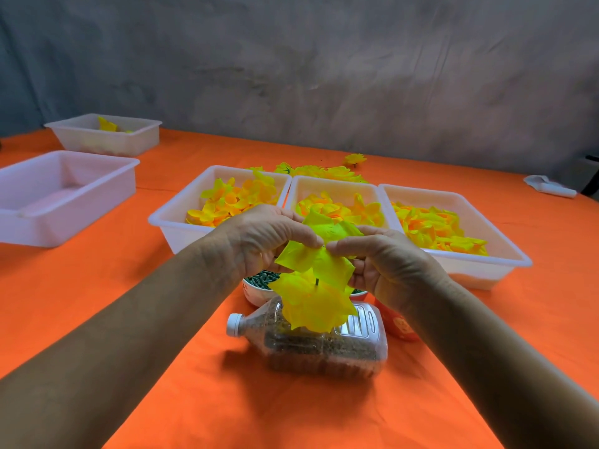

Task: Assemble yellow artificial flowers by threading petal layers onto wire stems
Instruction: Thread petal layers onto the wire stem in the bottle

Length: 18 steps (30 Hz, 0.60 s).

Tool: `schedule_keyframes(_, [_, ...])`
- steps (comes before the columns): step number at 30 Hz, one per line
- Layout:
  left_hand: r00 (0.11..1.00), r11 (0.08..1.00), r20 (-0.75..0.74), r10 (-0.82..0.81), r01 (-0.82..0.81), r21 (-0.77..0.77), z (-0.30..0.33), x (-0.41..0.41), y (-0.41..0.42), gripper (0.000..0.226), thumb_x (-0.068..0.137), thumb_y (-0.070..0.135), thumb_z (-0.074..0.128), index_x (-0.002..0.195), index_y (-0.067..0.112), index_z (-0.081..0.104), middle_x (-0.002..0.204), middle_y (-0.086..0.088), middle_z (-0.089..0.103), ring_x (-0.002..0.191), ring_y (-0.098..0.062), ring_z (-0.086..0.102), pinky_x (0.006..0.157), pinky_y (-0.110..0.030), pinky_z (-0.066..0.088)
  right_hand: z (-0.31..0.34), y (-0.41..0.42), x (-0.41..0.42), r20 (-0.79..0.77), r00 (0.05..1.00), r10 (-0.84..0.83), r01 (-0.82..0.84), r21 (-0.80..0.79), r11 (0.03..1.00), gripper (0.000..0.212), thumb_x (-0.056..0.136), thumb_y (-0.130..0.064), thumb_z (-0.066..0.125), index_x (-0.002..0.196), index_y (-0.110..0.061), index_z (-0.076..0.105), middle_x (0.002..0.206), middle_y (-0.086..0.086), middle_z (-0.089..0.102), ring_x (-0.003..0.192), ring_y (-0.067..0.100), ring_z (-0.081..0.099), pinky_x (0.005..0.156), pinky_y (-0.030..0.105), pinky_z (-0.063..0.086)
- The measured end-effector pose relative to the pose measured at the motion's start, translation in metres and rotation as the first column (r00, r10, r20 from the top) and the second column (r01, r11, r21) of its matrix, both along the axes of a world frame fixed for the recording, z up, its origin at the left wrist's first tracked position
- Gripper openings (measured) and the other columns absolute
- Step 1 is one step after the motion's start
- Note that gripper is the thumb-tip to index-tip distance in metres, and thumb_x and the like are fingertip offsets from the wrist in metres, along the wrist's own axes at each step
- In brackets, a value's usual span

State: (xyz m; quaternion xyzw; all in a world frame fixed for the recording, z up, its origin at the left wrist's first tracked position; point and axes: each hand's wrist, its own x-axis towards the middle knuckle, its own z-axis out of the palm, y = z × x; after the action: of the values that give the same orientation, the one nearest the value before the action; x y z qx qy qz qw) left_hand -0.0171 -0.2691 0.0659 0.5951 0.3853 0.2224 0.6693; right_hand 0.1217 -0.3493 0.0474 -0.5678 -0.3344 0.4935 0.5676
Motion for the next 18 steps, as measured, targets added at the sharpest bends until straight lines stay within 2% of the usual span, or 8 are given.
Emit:
schedule_keyframes(4, [1.000,1.000,0.007,-0.021,0.021,-0.007,-0.0009,-0.0002,0.0015,0.056,0.070,-0.006,0.070,0.124,0.000,0.054,0.122,-0.022,0.058,0.117,-0.035,0.054,0.098,-0.061,0.042,0.0005,-0.0006,-0.0019,0.030,0.999,0.020,-0.020,0.002,1.000,0.062,0.045,-0.012,0.079,0.104,-0.009,0.061,0.083,0.009,0.074,0.067,0.020,0.069,0.068,0.033,0.047])
schedule_keyframes(6, [0.999,0.999,0.018,-0.035,0.035,-0.013,-0.0013,-0.0008,0.0023,0.062,0.065,-0.005,0.071,0.124,-0.001,0.053,0.127,-0.023,0.055,0.121,-0.037,0.049,0.098,-0.062,0.041,-0.0013,-0.0005,-0.0020,0.013,1.000,0.011,-0.012,0.009,1.000,0.056,0.042,-0.013,0.077,0.095,-0.012,0.058,0.075,0.006,0.074,0.059,0.017,0.068,0.061,0.029,0.048])
schedule_keyframes(9, [0.999,0.999,0.026,-0.043,0.043,-0.014,-0.0019,-0.0014,0.0028,0.061,0.067,-0.005,0.071,0.125,0.000,0.053,0.127,-0.022,0.055,0.120,-0.036,0.051,0.098,-0.059,0.042,-0.0045,0.0010,-0.0009,-0.041,0.999,-0.002,0.002,0.008,1.000,0.050,0.049,-0.008,0.076,0.088,-0.019,0.047,0.069,0.004,0.073,0.053,0.015,0.067,0.049,0.023,0.048])
schedule_keyframes(12, [0.997,0.998,0.031,-0.064,0.065,-0.023,0.0001,-0.0024,0.0016,0.064,0.066,-0.006,0.070,0.127,0.000,0.050,0.124,-0.024,0.058,0.111,-0.036,0.058,0.096,-0.059,0.043,-0.0068,0.0025,0.0007,-0.083,0.997,0.008,-0.009,-0.004,1.000,0.047,0.060,0.000,0.074,0.090,-0.021,0.044,0.071,0.005,0.073,0.055,0.017,0.068,0.051,0.025,0.051])
schedule_keyframes(14, [0.996,0.996,0.034,-0.083,0.084,-0.033,0.0017,-0.0037,0.0003,0.077,0.056,-0.004,0.071,0.129,0.000,0.048,0.118,-0.025,0.061,0.101,-0.036,0.062,0.095,-0.060,0.044,-0.0069,0.0022,0.0016,-0.098,0.995,0.017,-0.018,-0.009,1.000,0.041,0.064,0.003,0.071,0.089,-0.017,0.047,0.069,0.006,0.073,0.054,0.018,0.068,0.050,0.026,0.053])
schedule_keyframes(18, [0.994,0.994,0.029,-0.104,0.105,-0.030,0.0018,-0.0050,0.0010,0.087,0.049,-0.001,0.071,0.132,-0.001,0.045,0.120,-0.025,0.061,0.111,-0.039,0.060,0.098,-0.062,0.041,-0.0062,0.0022,0.0010,-0.117,0.993,0.026,-0.027,-0.007,1.000,0.030,0.069,0.007,0.068,0.085,-0.010,0.049,0.068,0.007,0.072,0.052,0.019,0.068,0.049,0.028,0.055])
